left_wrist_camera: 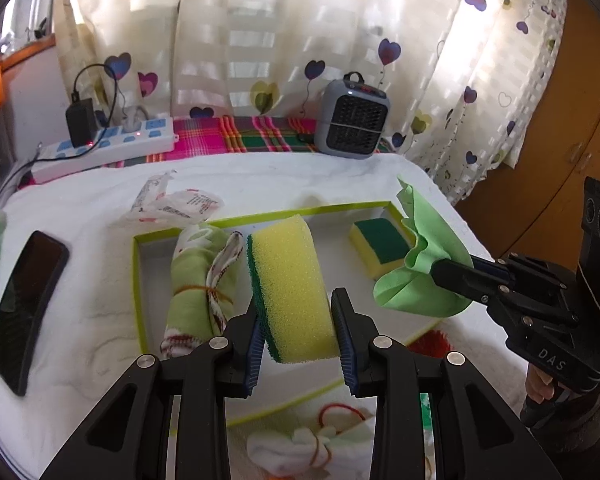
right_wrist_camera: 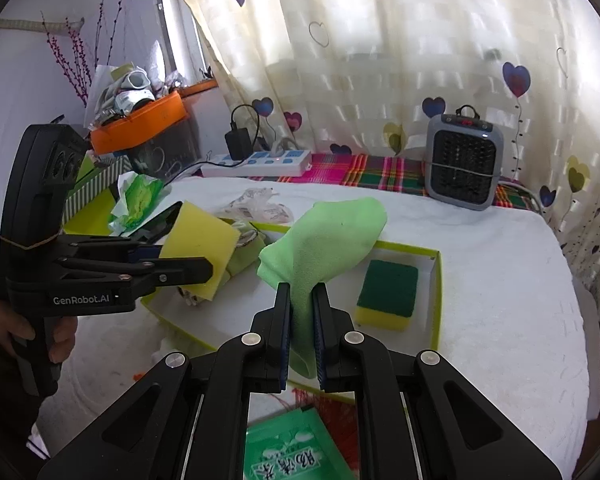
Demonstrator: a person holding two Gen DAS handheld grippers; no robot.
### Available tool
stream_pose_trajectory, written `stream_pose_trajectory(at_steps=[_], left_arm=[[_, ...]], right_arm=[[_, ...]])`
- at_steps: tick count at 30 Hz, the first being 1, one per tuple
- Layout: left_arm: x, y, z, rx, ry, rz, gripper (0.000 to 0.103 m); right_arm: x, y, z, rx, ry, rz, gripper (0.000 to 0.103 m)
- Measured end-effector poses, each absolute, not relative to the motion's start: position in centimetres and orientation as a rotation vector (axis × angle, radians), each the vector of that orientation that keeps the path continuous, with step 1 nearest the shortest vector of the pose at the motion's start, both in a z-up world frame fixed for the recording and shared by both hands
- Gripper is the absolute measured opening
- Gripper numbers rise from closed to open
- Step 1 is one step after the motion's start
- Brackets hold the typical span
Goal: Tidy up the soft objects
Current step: 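Carry the yellow sponge beside the towel roll while the right lowers the cloth into the tray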
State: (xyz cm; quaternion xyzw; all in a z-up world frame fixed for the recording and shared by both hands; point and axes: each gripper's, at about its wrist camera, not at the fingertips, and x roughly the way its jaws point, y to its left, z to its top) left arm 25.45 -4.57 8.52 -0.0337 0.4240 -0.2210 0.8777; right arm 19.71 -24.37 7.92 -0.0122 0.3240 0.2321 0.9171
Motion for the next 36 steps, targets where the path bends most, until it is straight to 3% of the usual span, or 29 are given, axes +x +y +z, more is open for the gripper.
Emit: stream_pose_trajectory(at_steps=[15, 36], left_arm=[[29.6, -4.9, 5.0, -0.067, 0.975, -0.426, 0.03], [30.0, -5.9, 4.4, 0.015, 0.933, -0.364, 0.031]], right_arm=[[24.4, -22.1, 5.7, -0.081, 0.778, 0.477, 0.011], [27.2, -21.3, 2.9, -0.122, 0.886, 0.418, 0.011]])
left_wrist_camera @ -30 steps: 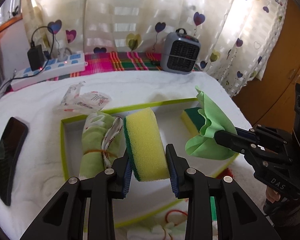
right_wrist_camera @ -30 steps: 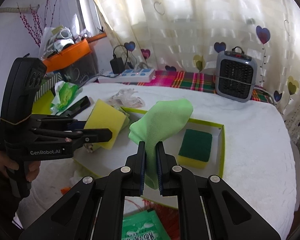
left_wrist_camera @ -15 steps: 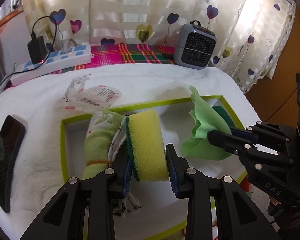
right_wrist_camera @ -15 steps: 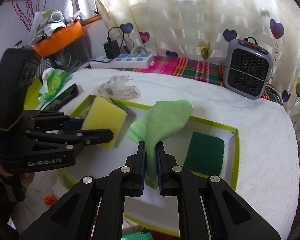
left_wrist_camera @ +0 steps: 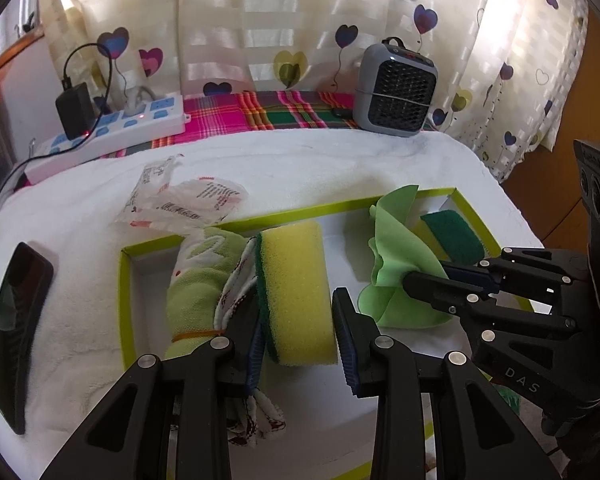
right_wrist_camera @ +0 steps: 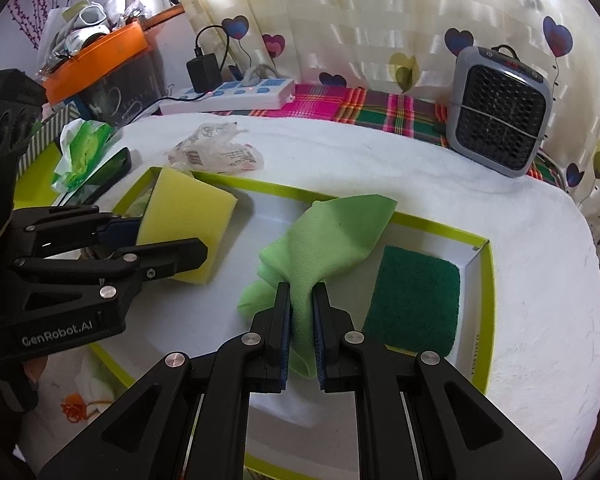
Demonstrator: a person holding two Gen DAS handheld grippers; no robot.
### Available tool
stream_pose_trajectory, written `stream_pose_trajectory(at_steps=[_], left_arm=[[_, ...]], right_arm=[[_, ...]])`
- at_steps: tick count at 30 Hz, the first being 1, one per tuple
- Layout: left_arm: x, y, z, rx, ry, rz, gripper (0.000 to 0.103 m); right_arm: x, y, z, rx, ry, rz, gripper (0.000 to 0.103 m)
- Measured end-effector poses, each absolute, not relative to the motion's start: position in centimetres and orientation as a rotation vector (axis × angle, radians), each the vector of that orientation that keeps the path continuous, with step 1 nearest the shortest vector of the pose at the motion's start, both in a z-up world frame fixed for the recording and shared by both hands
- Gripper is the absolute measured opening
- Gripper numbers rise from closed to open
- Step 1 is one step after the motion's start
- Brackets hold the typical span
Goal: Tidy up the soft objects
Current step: 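Carry the yellow sponge beside the towel roll while the right lowers the cloth into the tray, then open both grippers to release sponge and cloth in the tray, then withdraw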
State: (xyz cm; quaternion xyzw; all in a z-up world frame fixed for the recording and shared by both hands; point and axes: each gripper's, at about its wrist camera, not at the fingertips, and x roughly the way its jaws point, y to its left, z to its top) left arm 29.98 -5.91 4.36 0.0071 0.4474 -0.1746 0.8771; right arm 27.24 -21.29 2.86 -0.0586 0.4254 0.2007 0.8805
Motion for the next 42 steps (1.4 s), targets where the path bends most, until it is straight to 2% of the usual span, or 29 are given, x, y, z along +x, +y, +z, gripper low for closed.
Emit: stream_pose_trajectory(at_steps=[28, 42], left_arm=[[29.92, -6.34, 4.36, 0.067, 0.91, -0.348, 0.035], [29.26, -6.65, 4.43, 0.084, 0.899, -0.337, 0.039]], right_arm=[[27.11, -21.59, 2.12, -0.137, 0.889, 0.38, 0.013], [26.71, -22.08, 2.02, -0.124, 0.89, 0.36, 0.018]])
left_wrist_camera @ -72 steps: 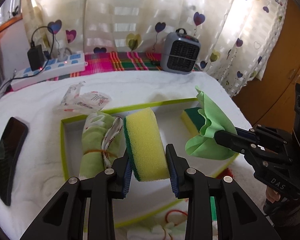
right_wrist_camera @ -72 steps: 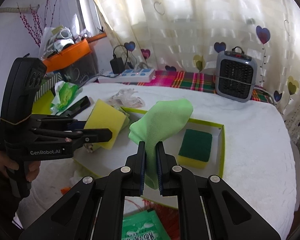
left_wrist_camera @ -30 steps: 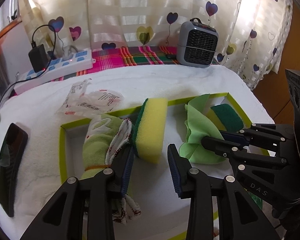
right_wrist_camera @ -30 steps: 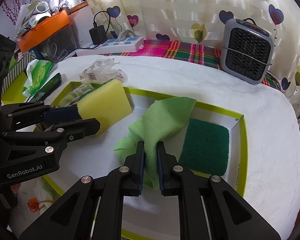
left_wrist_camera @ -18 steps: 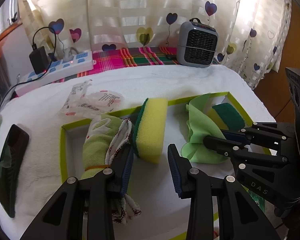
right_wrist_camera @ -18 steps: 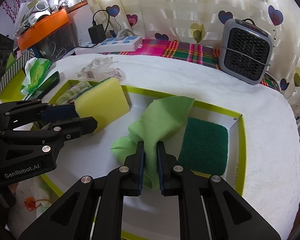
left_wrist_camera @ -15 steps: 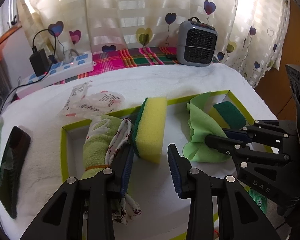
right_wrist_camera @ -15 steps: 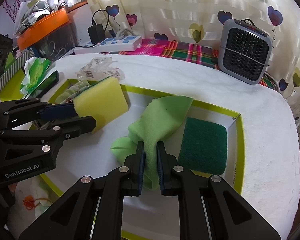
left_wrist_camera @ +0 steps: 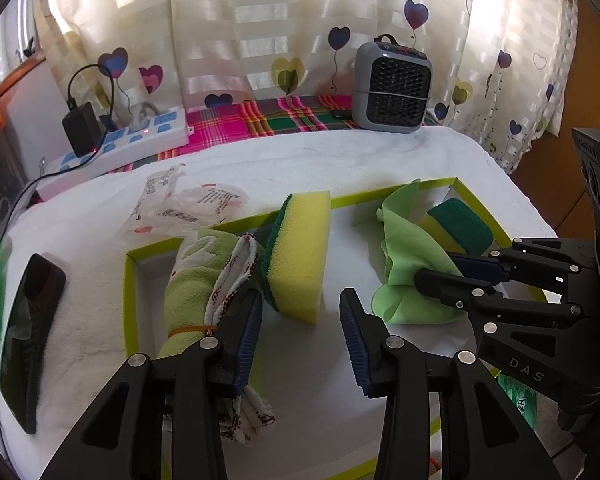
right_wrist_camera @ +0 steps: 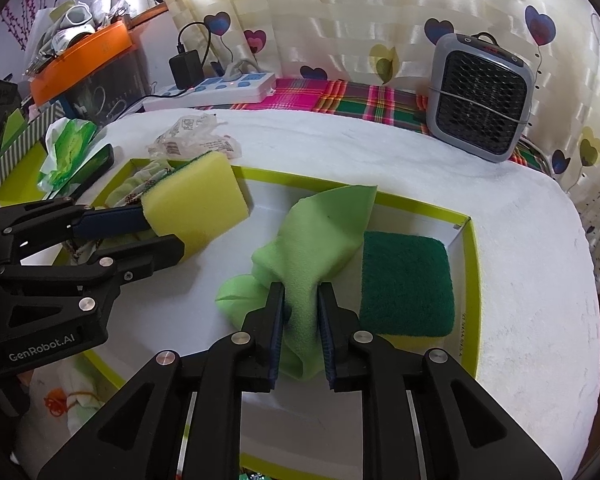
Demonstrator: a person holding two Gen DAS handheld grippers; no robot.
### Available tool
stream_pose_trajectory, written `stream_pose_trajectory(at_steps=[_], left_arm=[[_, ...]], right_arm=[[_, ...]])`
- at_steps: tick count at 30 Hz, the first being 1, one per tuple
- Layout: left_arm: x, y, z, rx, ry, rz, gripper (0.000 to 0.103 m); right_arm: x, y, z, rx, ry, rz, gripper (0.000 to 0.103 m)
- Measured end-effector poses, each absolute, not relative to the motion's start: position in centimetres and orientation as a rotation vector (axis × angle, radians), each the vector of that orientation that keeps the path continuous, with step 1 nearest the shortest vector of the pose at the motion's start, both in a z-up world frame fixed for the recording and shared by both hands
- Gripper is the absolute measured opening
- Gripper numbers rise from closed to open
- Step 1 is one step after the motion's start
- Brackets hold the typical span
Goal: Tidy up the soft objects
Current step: 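Open both grippers to release sponge and cloth in the tray, then withdraw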
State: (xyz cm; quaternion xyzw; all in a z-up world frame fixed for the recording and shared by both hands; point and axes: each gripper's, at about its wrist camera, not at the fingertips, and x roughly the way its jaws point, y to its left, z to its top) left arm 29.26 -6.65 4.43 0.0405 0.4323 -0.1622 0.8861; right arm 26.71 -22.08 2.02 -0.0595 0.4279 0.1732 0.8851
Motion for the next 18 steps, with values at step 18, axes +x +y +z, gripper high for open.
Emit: stream_pose_trajectory(at_steps=[18], left_arm=[[27.0, -6.4, 5.9, 0.068, 0.859, -0.33, 0.049]], right_arm=[[24.8, -22.5, 3.7, -0.085, 0.834, 0.381, 0.043]])
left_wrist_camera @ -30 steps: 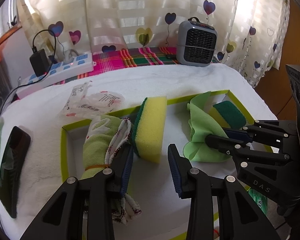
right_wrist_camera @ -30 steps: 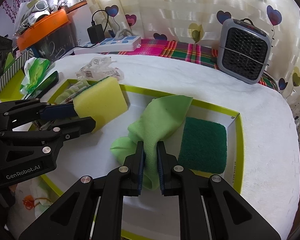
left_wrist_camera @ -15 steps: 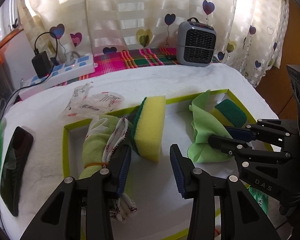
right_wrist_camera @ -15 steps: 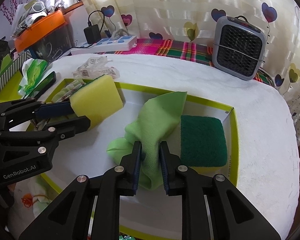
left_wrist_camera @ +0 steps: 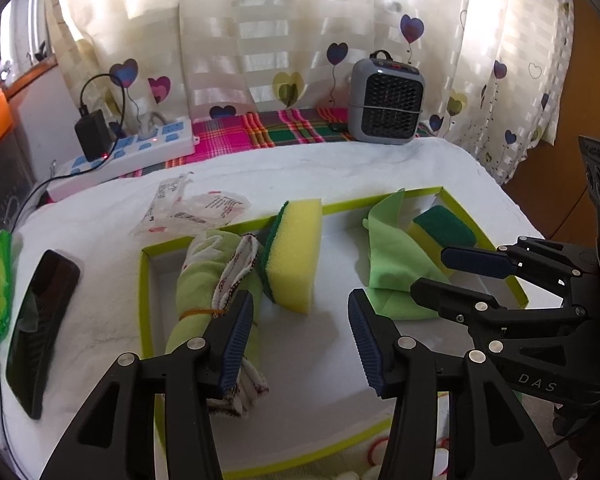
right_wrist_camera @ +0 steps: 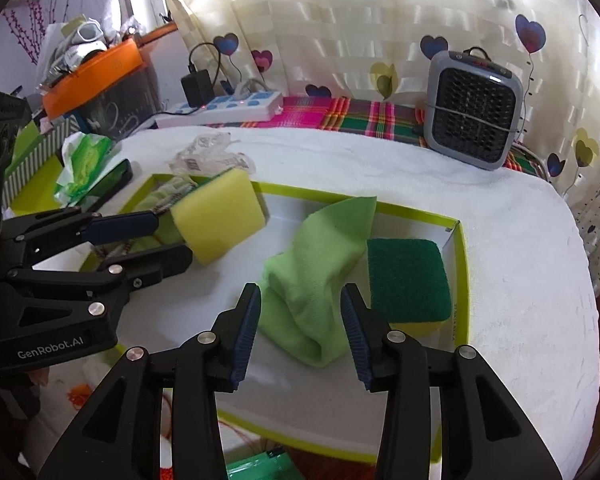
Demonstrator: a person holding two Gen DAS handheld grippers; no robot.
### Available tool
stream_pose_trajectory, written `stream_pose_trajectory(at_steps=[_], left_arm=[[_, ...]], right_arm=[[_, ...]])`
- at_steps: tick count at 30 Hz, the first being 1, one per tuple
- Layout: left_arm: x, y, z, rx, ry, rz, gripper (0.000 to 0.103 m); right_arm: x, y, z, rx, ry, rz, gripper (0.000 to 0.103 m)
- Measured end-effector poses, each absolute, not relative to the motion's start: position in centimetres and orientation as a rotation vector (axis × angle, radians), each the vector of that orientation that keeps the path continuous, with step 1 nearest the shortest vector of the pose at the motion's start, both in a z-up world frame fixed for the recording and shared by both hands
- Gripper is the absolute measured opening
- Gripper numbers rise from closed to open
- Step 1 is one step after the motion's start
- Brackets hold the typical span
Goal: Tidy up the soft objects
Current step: 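Open both grippers to release sponge and cloth in the tray, then withdraw, then move the left gripper to the white paper square while the right approaches the white sock bundle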
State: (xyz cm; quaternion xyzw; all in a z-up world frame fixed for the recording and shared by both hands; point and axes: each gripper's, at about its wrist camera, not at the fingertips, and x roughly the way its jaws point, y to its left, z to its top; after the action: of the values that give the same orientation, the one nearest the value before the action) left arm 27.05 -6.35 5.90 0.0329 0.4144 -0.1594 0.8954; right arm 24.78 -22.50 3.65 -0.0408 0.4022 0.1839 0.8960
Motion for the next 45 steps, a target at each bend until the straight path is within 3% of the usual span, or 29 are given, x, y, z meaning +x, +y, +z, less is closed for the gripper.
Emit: stream_pose_trajectory(at_steps=[32, 45], left_arm=[[16.8, -4.4, 7.8, -0.009, 0.781, -0.404, 0.049], [12.3, -4.4, 5.4, -0.024, 0.858, -0.508, 0.049]], right_arm=[[16.1, -24.8, 5.2, -0.011, 0.759, 0.347, 0.044], [11.5, -26.4, 4.5, 0.03, 0.745, 0.365, 0.044]])
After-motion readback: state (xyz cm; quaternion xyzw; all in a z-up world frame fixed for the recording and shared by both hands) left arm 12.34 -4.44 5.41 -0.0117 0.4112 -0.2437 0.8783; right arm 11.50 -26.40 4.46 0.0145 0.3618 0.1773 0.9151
